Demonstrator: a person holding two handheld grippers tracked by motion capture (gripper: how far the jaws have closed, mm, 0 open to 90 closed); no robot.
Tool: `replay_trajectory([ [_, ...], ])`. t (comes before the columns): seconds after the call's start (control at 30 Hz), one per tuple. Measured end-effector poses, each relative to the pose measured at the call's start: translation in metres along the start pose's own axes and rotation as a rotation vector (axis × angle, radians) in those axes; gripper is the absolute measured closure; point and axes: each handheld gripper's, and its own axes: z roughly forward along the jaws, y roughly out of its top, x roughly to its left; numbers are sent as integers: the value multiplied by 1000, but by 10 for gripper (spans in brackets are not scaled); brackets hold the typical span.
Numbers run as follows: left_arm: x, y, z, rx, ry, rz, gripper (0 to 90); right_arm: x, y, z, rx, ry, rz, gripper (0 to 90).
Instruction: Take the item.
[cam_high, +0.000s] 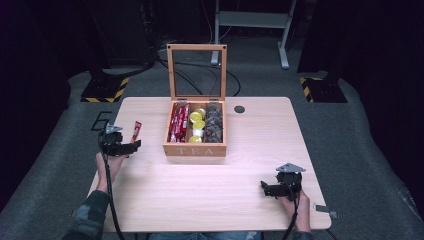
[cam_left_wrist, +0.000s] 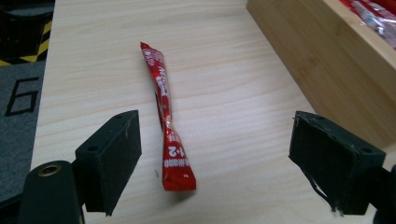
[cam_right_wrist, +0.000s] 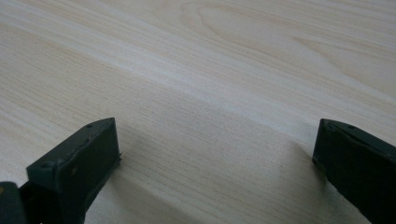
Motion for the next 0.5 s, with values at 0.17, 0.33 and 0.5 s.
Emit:
replay_trajectory([
  [0.17,-9,-7,-16,-9,-17,33,162,0,0,0,0,-1,2,0],
  [0.33,-17,-15,-30,-14,-37,58,157,0,0,0,-1,-1,2,0],
  [0.5,-25,-24,-45,-23,-46,81,154,0,0,0,-1,-2,3,0],
])
